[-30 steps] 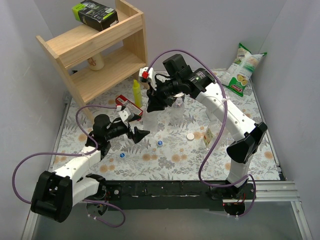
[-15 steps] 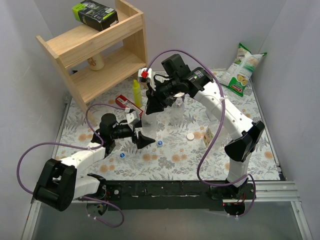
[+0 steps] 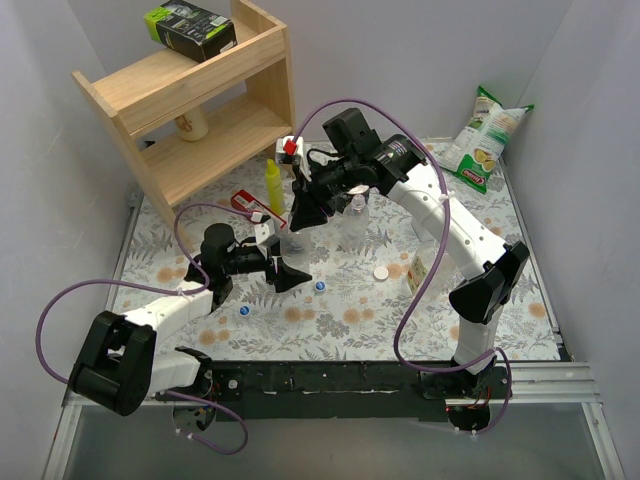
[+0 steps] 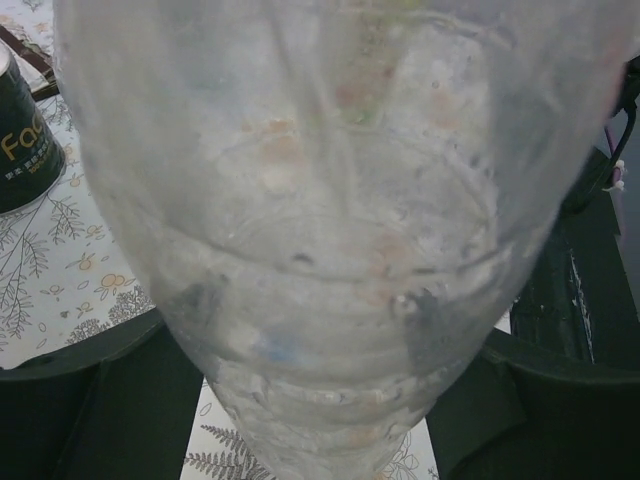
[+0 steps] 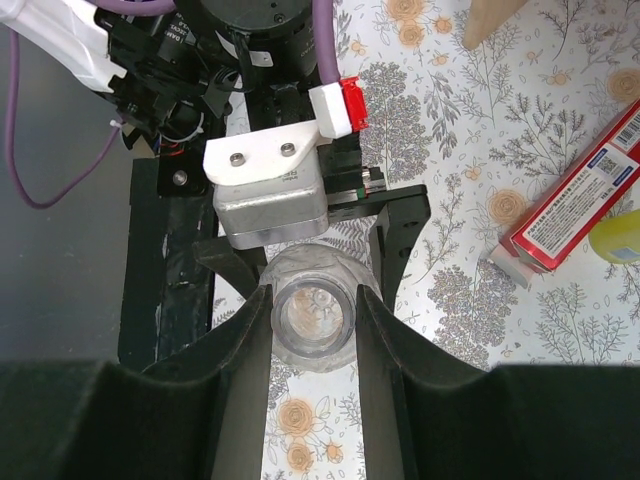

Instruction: Screw on the bottle caps

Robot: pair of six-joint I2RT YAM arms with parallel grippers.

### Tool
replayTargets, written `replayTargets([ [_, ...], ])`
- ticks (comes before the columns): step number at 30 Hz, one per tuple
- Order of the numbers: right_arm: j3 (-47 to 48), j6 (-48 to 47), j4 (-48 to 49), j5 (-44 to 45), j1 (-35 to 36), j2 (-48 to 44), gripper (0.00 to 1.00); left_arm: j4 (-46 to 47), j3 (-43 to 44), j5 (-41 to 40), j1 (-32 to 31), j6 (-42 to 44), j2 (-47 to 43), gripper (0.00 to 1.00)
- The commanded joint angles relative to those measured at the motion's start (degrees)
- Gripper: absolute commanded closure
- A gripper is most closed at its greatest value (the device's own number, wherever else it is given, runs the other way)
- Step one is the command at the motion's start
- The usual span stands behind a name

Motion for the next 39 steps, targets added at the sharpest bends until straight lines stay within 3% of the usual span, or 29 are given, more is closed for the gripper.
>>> replayTargets([
  [1, -1.31, 0.33, 1.51, -1.25, 0.16, -1.8, 0.99, -1.5, 2.67, 1.61, -0.31, 1.53, -0.48, 0.3],
  [6, -5.27, -0.37, 2.04, -0.11, -0.45, -4.17, 0.99, -3.97, 3.73, 2.04, -0.31, 2.23, -0.74, 0.52],
  [12, -6.85, -1.07, 1.69, 1.03, -2.12, -5.14, 0.97, -8.01, 4.52, 0.73, -0.31, 4.34, -1.88, 0.67],
  [13, -6.51, -1.25, 1.16, 1.47, -2.21, -5.14, 0.89, -9.23, 4.61, 0.2, -0.31, 4.86, -2.14, 0.72],
  [14, -5.54, -2.56, -0.76, 2.87, -2.3, -5.05, 0.65, -9.77, 4.7, -0.15, -0.31, 5.04, -2.84, 0.73],
  [17, 2.97, -4.5, -3.93, 8.3, -2.74, -3.82, 0.35, -14.15, 5.4, -1.47, -0.31, 7.32, -3.99, 0.78],
  [19, 5.01, -5.47, -3.85, 12.43, -3.79, -4.78, 0.27, -20.19, 6.89, -2.96, -0.31, 8.99, -5.66, 0.85],
  [22, -1.45, -6.43, -1.4, 15.97, -5.2, -8.56, 0.25, -26.01, 7.6, -6.38, -0.13, 10.32, -9.17, 0.93],
  [23, -4.62, -6.44, -0.69, 16.33, -5.64, -9.7, 0.25, -26.82, 7.6, -10.13, 0.04, 9.19, -10.48, 1.0],
  [26, -14.66, -8.01, 0.28, 16.86, -6.08, -12.25, 0.22, -32.6, 10.13, -17.62, 0.57, 1.81, -13.83, 1.0],
  [28, -18.79, -11.6, 0.37, 15.55, -6.08, -12.0, 0.19, -41.27, 14.78, -23.86, 1.1, -0.92, -14.19, 1.0],
  [30, -23.88, -14.6, 0.98, 13.88, -6.08, -11.29, 0.31, -46.05, 17.17, -27.12, 2.33, -1.2, -14.36, 1.0],
  [32, -29.93, -19.24, 3.95, 12.9, -5.91, -11.12, 0.42, -53.52, 20.76, -27.05, 3.21, 2.22, -14.54, 1.0],
  [37, -38.48, -26.56, 11.95, 17.64, -3.01, -8.57, 0.43, -63.46, 23.07, -24.85, 4.09, 5.75, -17.96, 1.0],
  [39, -42.07, -27.87, 17.29, 19.05, -1.96, -7.69, 0.38, -64.79, 23.07, -23.1, 6.8, 5.4, -19.63, 1.0],
])
